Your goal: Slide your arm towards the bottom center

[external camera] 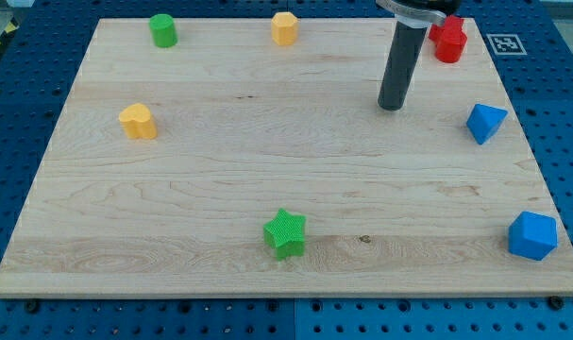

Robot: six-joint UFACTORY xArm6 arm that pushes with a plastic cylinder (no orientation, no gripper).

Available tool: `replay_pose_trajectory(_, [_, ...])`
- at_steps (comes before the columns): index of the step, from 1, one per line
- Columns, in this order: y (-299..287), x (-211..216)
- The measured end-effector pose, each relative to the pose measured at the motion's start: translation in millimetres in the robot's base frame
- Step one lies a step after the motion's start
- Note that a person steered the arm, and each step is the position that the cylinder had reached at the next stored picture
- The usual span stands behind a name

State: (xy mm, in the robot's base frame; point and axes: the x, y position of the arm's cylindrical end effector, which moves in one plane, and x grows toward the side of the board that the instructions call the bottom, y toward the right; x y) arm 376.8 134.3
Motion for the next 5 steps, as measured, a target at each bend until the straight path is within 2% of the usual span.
replay_pose_trajectory(1, [0.0, 0.0])
replay_pose_trajectory(2, [3.9, 20.4])
replay_pose_trajectory(4, [-29.5, 116.5])
replay_pose_trajectory(5, [-30.3, 146.9])
